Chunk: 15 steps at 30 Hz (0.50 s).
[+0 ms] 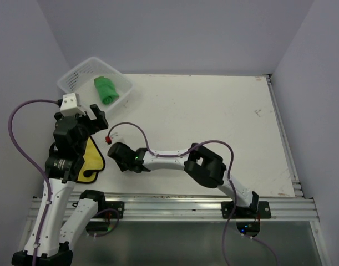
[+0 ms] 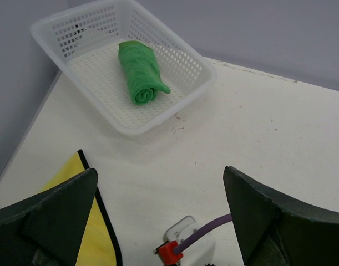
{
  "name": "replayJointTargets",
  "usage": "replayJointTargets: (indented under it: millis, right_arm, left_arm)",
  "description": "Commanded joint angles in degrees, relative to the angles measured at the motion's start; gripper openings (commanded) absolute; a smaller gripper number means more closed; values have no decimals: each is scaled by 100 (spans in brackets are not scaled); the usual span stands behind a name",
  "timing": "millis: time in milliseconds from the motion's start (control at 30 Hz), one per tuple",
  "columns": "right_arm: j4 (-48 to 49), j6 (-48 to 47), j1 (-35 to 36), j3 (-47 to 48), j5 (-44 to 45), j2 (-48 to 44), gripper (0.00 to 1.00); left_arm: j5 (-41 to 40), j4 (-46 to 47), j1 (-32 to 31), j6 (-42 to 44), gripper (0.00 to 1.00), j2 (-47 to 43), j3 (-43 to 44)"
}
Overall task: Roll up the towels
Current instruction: Move the towel to the center of the board
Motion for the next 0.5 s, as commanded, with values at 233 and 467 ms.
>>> replayJointTargets:
  millis: [233,467]
  right_arm:
    - [84,63,-382,-1455,-73,-1404,8]
    - [540,503,-962,-2659,-679,-2687,10]
  left_arm:
    - [-1478,-645,-45,-672,100,556,-162]
    - [-1502,-1053,323,-1692,100,1164,-476]
